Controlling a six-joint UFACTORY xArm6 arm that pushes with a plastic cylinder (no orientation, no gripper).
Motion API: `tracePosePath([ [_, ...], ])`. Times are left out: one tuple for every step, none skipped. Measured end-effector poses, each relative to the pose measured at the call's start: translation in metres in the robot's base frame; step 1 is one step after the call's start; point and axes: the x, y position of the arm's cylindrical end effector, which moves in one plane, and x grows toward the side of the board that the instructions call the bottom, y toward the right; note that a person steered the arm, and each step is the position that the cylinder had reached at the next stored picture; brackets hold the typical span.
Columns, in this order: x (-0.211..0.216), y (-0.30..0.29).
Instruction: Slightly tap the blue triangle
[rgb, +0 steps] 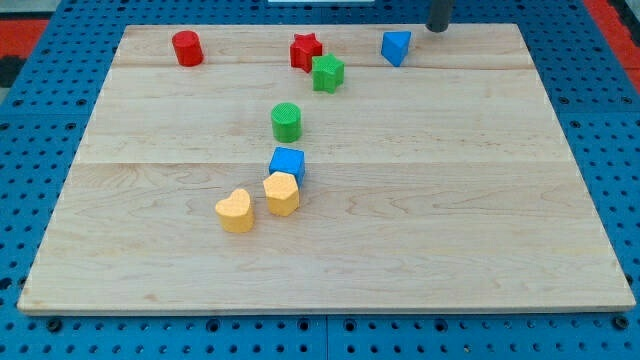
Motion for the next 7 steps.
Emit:
tracePosePath([
  [-0.001, -0.006],
  [-0.001, -0.011],
  [-0.001, -0.018],
  [-0.001, -0.023],
  [-0.001, -0.03],
  [-0.001, -0.038],
  [-0.001, -0.045],
])
